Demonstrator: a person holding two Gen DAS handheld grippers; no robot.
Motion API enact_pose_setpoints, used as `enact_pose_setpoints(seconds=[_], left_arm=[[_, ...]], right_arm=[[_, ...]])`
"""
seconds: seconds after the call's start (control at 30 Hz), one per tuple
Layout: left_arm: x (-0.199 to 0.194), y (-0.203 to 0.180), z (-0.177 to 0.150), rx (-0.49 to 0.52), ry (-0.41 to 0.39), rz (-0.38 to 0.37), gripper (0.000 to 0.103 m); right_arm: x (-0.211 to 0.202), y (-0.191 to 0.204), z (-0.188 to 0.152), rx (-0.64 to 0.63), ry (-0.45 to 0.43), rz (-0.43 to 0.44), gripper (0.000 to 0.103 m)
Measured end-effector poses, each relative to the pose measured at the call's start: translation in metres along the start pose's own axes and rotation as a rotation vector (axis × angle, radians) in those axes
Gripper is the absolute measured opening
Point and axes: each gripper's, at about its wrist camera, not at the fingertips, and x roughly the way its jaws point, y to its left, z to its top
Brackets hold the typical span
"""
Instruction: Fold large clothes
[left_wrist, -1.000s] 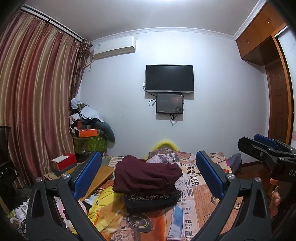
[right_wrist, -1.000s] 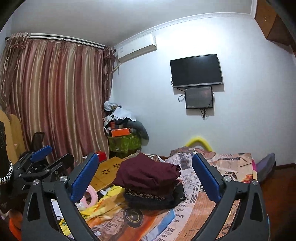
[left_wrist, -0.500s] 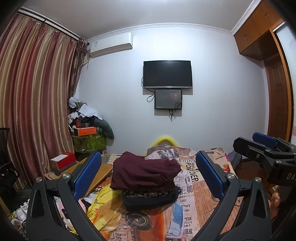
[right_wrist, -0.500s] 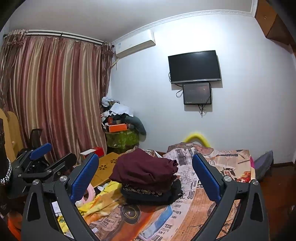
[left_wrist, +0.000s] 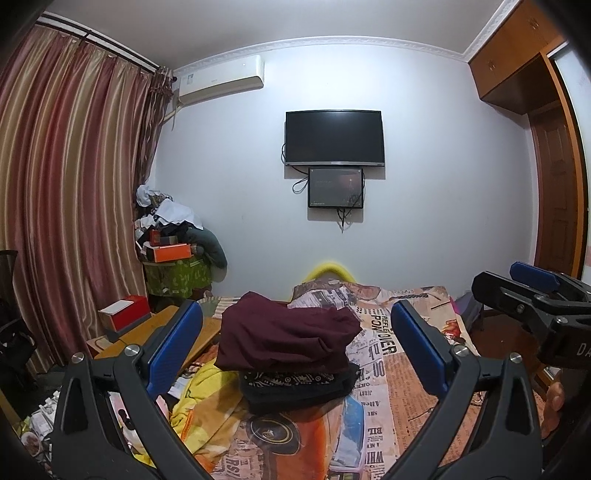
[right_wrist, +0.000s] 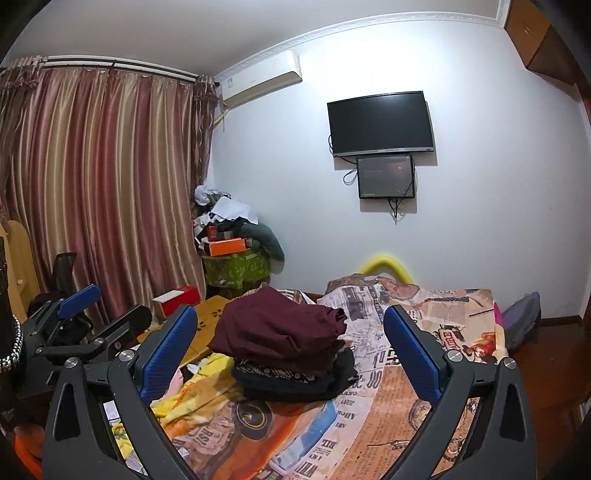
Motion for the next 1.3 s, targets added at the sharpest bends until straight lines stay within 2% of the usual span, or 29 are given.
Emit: enact_pose_setpoints(seconds=[1.3], left_arm=[[0.017, 0.007, -0.002, -0.071, 0.045, -0.068, 0.103]], right_arm=[[0.013, -0.008, -0.005, 0.005, 0.043, -0.03, 0.1]])
